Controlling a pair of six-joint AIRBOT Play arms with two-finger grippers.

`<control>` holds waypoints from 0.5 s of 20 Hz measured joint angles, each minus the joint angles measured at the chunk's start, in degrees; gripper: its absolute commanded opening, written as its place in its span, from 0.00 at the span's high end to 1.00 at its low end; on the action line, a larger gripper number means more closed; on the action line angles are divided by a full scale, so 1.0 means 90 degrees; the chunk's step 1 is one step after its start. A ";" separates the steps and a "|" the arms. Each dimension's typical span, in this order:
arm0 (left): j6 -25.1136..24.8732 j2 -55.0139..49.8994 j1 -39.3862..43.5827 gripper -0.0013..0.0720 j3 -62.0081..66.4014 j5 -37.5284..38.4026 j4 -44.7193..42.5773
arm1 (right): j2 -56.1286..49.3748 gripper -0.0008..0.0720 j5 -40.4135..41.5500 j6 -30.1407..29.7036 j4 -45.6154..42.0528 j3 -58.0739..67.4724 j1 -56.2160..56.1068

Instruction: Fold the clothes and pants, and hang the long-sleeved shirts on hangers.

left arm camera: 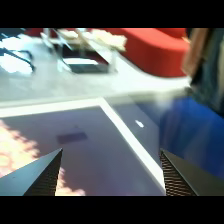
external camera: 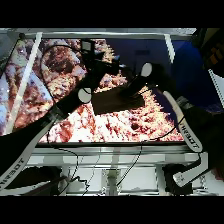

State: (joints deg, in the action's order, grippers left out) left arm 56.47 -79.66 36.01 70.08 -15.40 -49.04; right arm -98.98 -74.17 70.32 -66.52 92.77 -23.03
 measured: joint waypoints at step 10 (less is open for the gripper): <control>0.0005 0.0673 -0.1350 0.04 0.0000 0.0002 0.0000 | -0.0928 0.98 0.1372 0.0593 -0.0454 0.0002 -0.0206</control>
State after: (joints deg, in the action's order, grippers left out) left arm 56.51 -73.60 23.86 70.08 -15.38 -49.04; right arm -107.33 -61.82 75.66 -70.61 92.79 -24.88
